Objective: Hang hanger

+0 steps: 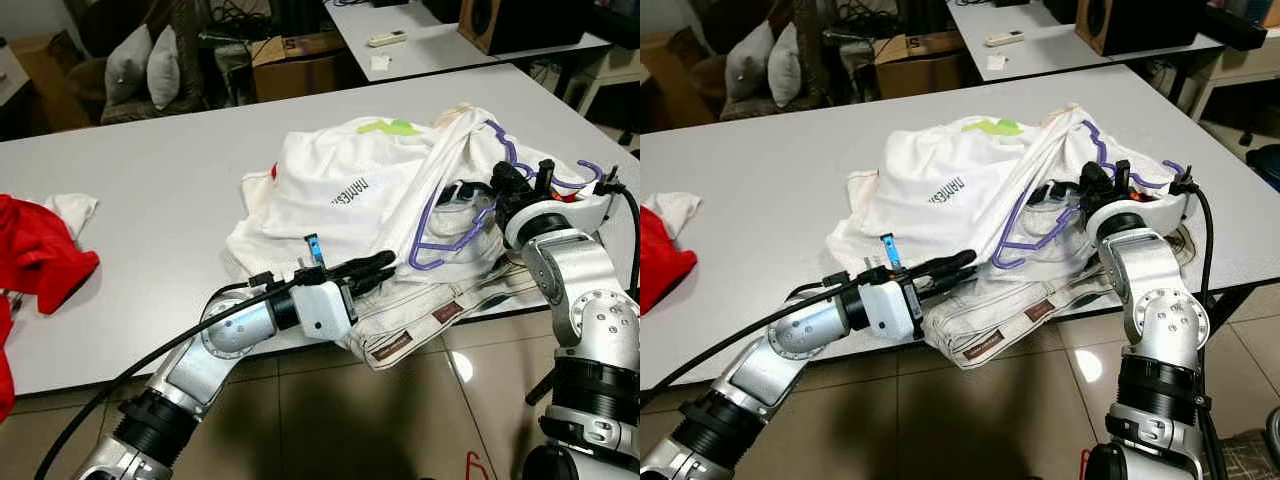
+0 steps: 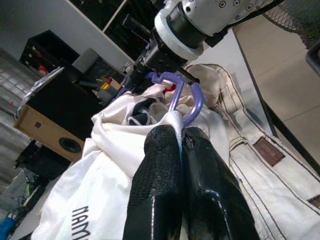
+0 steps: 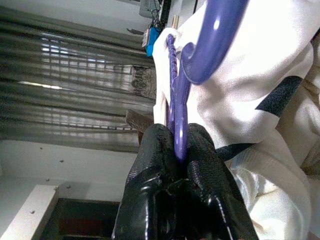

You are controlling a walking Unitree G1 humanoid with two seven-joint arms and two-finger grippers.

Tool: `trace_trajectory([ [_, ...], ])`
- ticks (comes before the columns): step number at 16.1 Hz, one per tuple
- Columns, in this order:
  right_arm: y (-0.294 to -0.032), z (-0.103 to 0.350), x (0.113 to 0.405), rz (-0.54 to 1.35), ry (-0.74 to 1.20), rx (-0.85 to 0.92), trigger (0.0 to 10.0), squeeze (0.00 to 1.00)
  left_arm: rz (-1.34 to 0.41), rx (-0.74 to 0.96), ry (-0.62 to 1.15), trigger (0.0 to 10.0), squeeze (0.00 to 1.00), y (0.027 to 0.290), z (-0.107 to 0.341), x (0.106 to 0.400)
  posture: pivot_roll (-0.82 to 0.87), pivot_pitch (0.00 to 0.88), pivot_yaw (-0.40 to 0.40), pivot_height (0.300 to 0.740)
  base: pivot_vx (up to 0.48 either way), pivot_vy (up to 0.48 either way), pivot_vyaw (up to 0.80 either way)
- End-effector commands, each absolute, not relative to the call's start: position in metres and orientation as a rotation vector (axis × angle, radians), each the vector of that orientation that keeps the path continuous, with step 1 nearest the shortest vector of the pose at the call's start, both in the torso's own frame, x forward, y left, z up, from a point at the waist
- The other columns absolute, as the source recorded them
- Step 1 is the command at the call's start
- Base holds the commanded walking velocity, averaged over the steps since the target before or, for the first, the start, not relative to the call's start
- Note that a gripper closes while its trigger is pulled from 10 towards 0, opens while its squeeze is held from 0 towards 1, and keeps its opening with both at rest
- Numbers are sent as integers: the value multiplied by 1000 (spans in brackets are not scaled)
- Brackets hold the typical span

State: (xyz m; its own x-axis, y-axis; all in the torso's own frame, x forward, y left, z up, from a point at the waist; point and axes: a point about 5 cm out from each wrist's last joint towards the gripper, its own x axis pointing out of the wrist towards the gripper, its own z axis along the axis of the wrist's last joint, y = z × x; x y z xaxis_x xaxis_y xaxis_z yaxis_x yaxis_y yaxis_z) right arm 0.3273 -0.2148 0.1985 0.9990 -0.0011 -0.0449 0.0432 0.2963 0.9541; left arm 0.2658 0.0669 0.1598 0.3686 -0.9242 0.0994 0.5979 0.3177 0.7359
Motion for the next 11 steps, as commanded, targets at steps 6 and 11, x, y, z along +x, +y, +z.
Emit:
trace_trajectory([
  [6, -238, 216, 330, -99, -125, 1367, 10000, 0, -1158, 732, -592, 314, 0, 61, 153, 255, -12, 37, 147, 740, 0, 0, 0],
  [11, -237, 212, 333, -101, -112, 1356, 10000, 0, -1163, 702, -644, 0, 0, 57, 161, 254, -16, 34, 152, 740, 0, 0, 0],
])
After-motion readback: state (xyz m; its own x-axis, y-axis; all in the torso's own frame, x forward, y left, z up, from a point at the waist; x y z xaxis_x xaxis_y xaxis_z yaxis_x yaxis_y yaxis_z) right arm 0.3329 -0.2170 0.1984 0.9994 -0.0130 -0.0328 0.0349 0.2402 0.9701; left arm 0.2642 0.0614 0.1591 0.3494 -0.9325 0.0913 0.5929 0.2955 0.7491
